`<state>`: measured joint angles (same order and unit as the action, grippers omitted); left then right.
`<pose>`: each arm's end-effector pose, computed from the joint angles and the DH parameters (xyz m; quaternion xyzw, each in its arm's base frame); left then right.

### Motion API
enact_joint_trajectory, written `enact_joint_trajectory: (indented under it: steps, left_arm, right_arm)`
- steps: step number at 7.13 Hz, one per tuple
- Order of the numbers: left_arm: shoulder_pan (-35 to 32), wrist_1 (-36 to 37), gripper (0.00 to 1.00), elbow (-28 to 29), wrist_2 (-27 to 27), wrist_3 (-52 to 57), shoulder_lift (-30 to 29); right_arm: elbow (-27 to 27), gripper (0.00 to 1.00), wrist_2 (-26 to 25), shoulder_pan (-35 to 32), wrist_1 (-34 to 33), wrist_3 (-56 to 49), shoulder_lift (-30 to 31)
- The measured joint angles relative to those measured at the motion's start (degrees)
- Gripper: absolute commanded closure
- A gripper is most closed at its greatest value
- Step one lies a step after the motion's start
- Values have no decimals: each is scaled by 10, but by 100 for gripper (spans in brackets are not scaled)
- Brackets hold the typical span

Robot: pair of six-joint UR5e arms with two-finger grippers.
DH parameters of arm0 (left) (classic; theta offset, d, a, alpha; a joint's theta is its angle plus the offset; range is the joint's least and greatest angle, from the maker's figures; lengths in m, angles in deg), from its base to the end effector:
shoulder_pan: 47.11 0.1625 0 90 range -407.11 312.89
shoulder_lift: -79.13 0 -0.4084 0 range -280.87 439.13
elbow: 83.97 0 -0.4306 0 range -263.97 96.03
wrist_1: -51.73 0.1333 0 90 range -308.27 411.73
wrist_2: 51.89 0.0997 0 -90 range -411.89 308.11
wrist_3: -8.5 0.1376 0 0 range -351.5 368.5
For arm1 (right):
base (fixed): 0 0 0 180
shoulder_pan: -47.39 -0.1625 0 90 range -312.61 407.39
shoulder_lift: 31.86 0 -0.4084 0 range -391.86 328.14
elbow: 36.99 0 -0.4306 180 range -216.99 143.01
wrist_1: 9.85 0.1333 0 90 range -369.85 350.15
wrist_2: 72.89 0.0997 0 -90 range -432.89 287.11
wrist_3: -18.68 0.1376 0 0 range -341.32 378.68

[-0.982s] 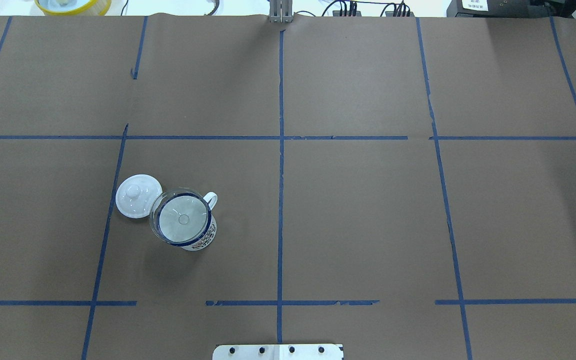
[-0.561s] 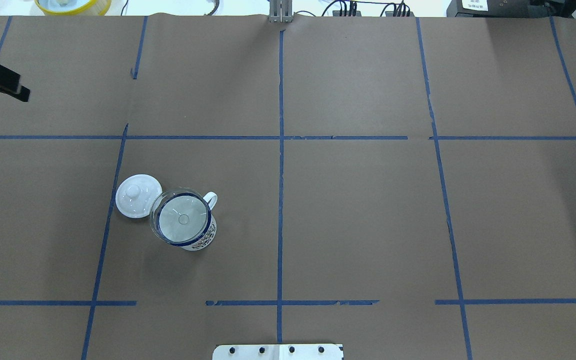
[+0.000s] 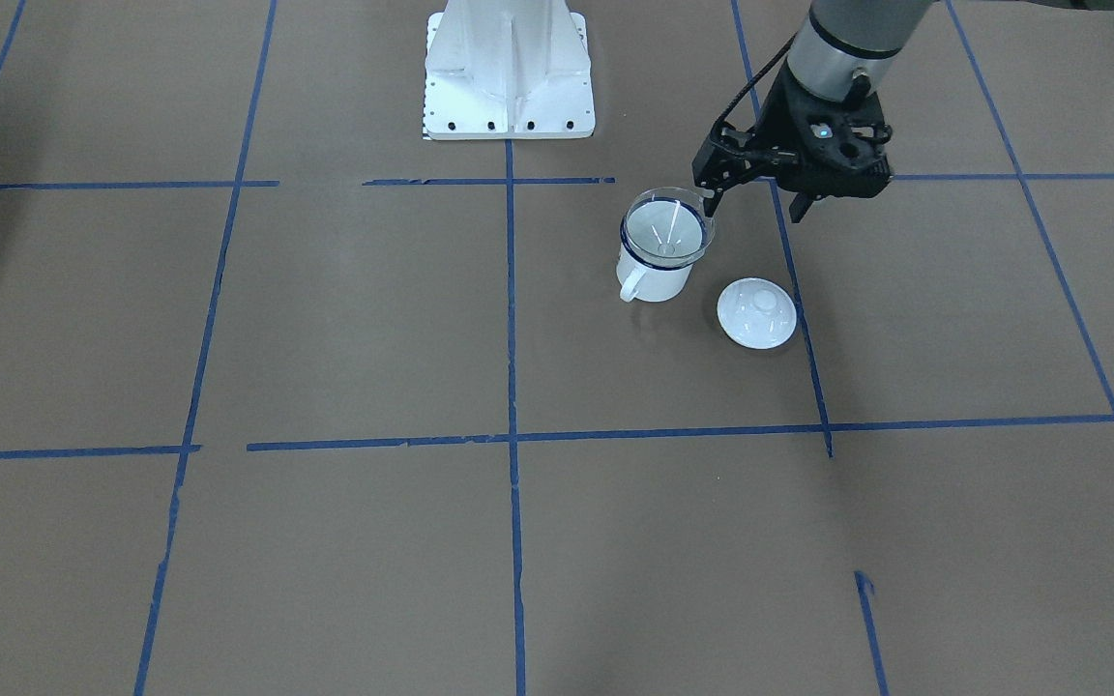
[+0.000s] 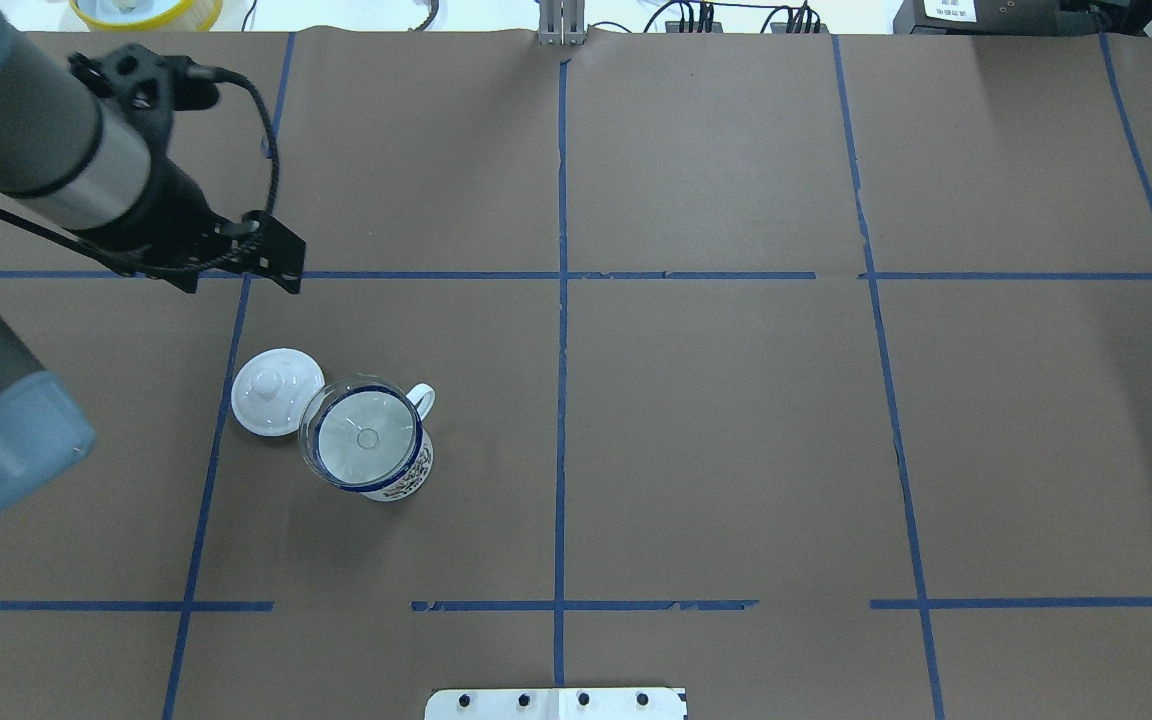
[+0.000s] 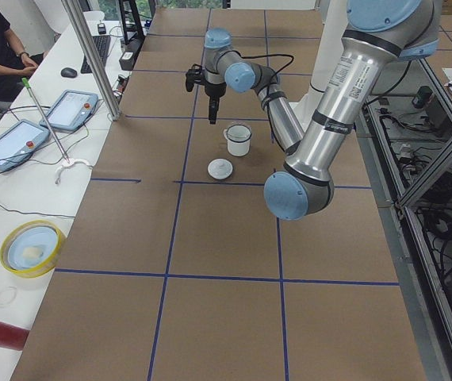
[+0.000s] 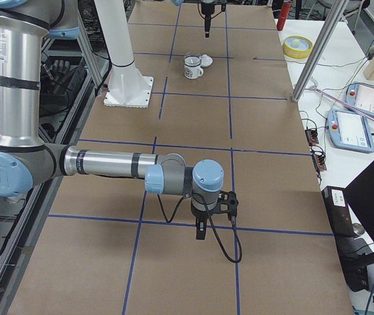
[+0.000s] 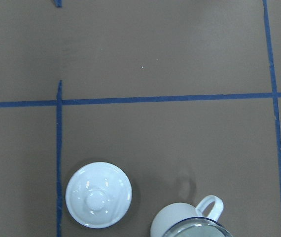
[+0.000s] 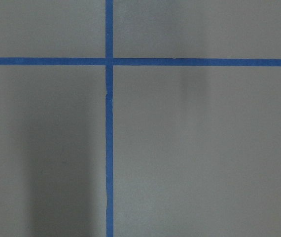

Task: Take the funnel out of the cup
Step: 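Move the left gripper over the glass funnel in the white mug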

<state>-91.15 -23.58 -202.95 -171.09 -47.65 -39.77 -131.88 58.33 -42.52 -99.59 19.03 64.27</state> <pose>0.3718 -0.4516 0.1747 0.0416 0.4243 0.0125 0.9045 0.0419 -0.4849 0.6831 -0.0094 -0.3520 0.0051 0.9360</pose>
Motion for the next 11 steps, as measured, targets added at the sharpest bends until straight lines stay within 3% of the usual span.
enact_joint_trajectory:
  steps: [4, 7, 10, 11]
  left_arm:
    - [115, -56, 3, 63, 89, -133, -29]
    - [133, -111, 28, 113, 106, -157, -27]
    - [137, -118, 33, 120, 106, -159, -27]
    - [137, -117, 53, 119, 105, -160, -27]
  right_arm:
    - [0, 0, 0, 0, 0, 0, 0]
    - [0, 0, 0, 0, 0, 0, 0]
    - [0, 0, 0, 0, 0, 0, 0]
    - [0, 0, 0, 0, 0, 0, 0]
